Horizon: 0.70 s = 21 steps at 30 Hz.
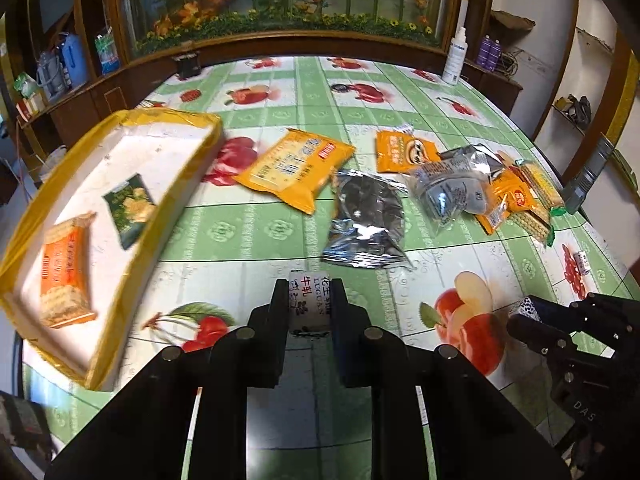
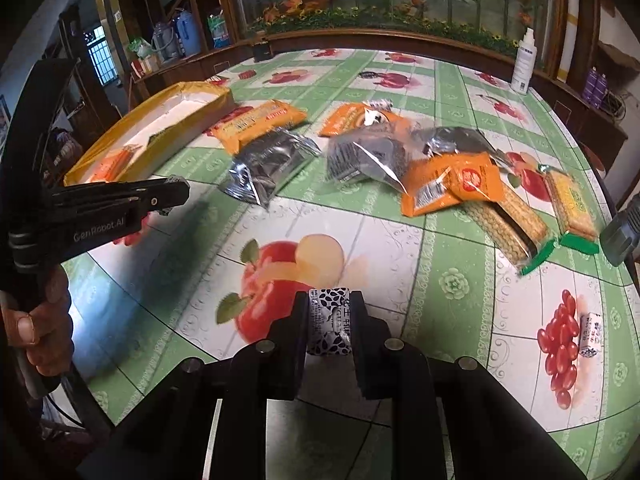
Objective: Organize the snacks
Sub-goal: 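Grasp the white candy with left tool while right tool grasps the patterned candy, then carry both candies to the tray and release them onto the packs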
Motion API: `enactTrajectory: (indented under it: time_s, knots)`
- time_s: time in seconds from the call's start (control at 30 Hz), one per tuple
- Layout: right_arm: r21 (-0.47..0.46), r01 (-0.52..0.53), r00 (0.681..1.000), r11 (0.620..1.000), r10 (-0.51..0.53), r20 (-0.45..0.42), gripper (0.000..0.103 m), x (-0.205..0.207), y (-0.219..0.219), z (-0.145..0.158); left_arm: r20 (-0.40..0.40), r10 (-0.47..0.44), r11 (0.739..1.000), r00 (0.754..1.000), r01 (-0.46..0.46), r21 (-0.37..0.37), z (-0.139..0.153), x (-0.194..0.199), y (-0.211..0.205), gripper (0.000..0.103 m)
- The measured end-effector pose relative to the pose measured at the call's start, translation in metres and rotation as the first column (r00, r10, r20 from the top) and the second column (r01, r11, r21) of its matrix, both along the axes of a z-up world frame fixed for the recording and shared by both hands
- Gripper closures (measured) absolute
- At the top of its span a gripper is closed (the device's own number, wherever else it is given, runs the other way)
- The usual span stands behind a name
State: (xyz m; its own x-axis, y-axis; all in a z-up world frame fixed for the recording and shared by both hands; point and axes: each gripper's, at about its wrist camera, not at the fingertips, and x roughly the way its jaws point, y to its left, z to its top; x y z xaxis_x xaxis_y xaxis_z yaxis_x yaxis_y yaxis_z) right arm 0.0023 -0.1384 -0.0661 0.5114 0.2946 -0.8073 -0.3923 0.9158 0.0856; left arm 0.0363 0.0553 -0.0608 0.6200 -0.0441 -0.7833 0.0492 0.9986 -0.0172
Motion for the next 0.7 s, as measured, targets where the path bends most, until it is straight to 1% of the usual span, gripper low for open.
enactTrajectory:
  time_s: [0.23, 0.43, 0.7]
  knots:
    - [0.034, -0.067, 0.998, 0.997, 0.067, 0.020, 0.083, 0.003, 0.031, 0.014, 0.035, 0.115, 0.992, 0.993, -0.117, 0.056, 0.009, -0.012, 0.036, 0.087]
    - [0.061, -0.140, 0.990, 0.988, 0.138, 0.035, 0.083, 0.008, 0.065, 0.024, 0.041, 0.188, 0.980, 0.981, -0.190, 0.053, 0.011, -0.016, 0.067, 0.087]
    - [0.079, -0.217, 0.975, 0.973, 0.212, 0.063, 0.083, 0.015, 0.106, 0.039, 0.054, 0.243, 0.969, 0.969, -0.245, 0.039, 0.015, -0.021, 0.092, 0.087]
